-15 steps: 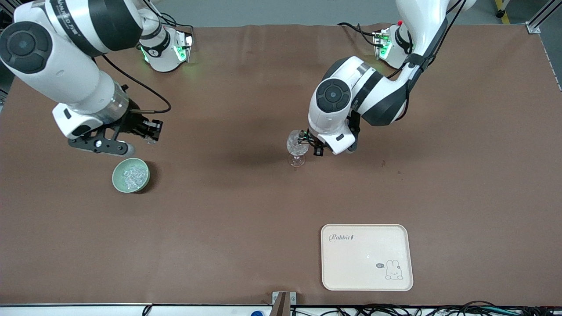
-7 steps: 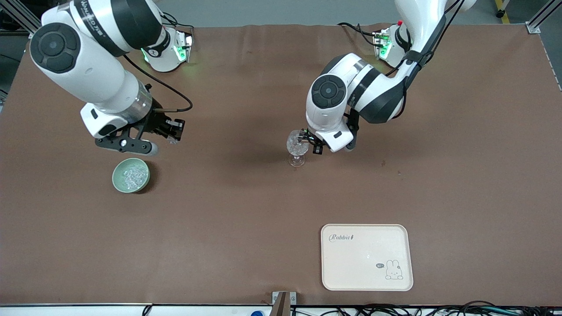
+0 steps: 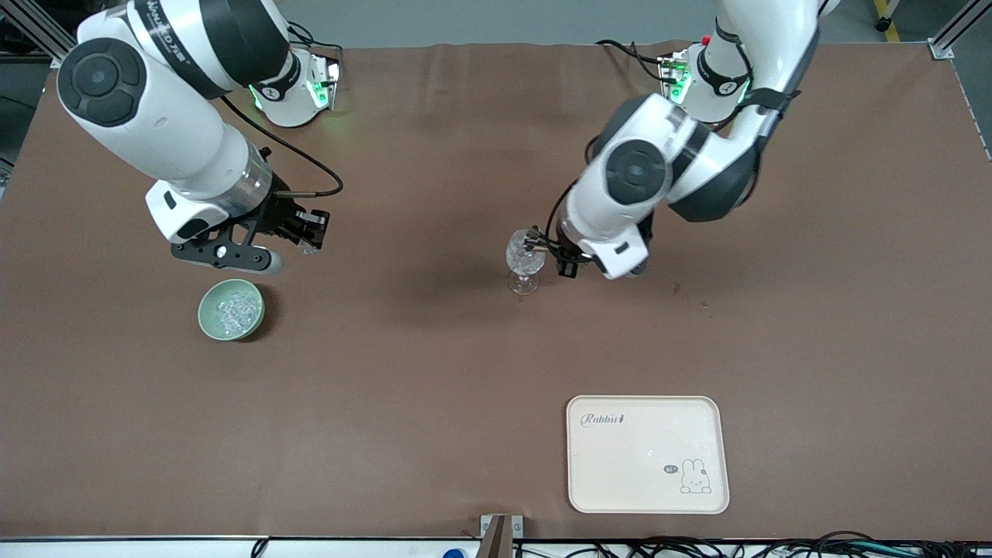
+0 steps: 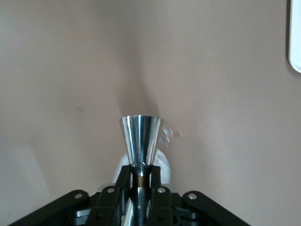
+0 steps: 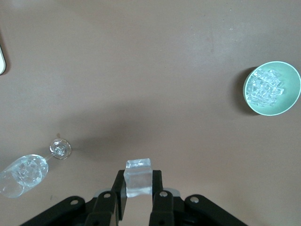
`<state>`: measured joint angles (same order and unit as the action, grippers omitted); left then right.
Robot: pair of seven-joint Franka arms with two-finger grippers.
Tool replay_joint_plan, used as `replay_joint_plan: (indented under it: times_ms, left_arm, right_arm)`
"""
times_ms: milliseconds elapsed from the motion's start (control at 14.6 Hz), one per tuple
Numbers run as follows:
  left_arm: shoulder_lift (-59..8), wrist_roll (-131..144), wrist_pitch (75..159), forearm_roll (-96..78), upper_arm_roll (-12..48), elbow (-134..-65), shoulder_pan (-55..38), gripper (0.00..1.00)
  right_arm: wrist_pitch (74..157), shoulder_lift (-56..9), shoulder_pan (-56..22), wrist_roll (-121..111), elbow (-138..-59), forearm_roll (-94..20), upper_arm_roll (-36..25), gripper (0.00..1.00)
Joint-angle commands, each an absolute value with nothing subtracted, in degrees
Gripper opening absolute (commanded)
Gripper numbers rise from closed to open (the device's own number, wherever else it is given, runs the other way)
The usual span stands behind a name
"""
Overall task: Pour wine and add ice with both arms
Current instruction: 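Bring the right gripper's ice over the glass while the left gripper withdraws, then open the right gripper over the glass while the left gripper lowers the jigger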
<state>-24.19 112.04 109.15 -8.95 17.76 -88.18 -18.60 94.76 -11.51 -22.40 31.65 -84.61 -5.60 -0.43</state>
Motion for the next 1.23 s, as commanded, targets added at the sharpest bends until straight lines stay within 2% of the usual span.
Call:
replay_joint_plan:
  times_ms: [0, 273, 547, 820, 1025, 1162]
  left_arm:
    - [-24.2, 106.6, 107.8, -17.5, 18.3, -85.8, -12.4, 0.01]
    - [-29.0, 98.4, 108.0, -31.3, 18.2, -80.8, -2.9, 0.01]
    - [-35.8, 86.3, 111.2, -46.0, 18.2, -77.1, 4.2, 0.01]
    - [-42.4, 74.4, 122.1, -59.7, 18.0, -76.0, 5.8, 0.01]
    - [-48.2, 65.3, 127.9, -68.7, 17.5, -73.5, 5.8, 0.01]
    - [-53.1, 60.2, 128.5, -69.0, 17.0, -70.0, 6.1, 0.01]
  right_arm:
    - [95.4, -12.6, -23.7, 34.4, -83.5, -6.9, -0.7, 0.02]
    - [98.0, -14.3, -27.1, 41.4, -83.4, -6.9, -0.7, 0.02]
    - [101.3, -20.3, -34.6, 53.8, -78.9, -6.9, -0.7, 0.02]
    - [104.4, -28.5, -42.0, 63.5, -73.0, -6.8, -0.7, 0.02]
    - [108.1, -30.7, -45.5, 66.9, -73.1, -6.5, -0.8, 0.02]
    - [109.8, -31.9, -46.8, 67.1, -73.1, -6.4, -0.8, 0.02]
